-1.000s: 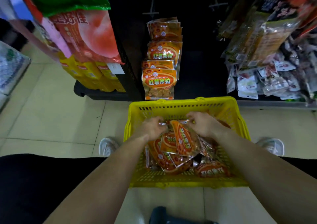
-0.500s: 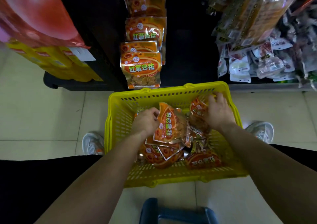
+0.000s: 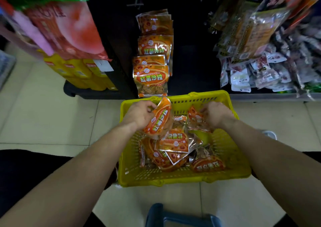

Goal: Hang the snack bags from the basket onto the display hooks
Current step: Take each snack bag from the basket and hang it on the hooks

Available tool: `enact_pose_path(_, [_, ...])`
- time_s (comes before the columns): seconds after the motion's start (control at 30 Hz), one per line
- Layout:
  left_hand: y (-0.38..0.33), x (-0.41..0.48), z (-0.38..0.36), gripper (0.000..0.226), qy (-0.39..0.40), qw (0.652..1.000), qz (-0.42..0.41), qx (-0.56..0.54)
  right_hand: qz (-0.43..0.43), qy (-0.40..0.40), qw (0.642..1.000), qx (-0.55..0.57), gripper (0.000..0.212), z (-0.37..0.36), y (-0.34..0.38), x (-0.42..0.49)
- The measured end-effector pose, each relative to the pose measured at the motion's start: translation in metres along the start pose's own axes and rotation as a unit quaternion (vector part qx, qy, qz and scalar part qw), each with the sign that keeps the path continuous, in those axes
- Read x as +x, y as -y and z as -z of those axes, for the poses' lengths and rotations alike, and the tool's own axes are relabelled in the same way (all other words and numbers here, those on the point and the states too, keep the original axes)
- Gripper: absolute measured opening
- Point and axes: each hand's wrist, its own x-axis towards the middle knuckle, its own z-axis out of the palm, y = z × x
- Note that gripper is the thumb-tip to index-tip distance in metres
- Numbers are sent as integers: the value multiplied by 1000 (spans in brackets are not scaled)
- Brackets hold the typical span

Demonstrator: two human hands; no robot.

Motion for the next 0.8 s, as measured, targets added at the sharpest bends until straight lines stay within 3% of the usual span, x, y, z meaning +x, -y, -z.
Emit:
enact_pose_path(0.2, [-29,-35,55,9,-8,992,-84,89,151,-12,984,-90,28,77,38,-52])
enact_pose_path(0.33, [-56,-60,89,11,-8,984,-150,93,232,-53,964,-117,25,116,62,-95])
enact_pose_path(0.57, [-82,-85,107,13,-22,973,-229,-1,267,-110,957,35,14,126,72,-120])
enact_pose_path(0.7, [-88,-80,104,16,-23,969,-244,-15,281,-126,944,116,27,133,77,-104])
enact_pose_path(0.8, [-91,-69,102,18,-27,967,-254,2,299,-132,941,90,53,133,82,-94])
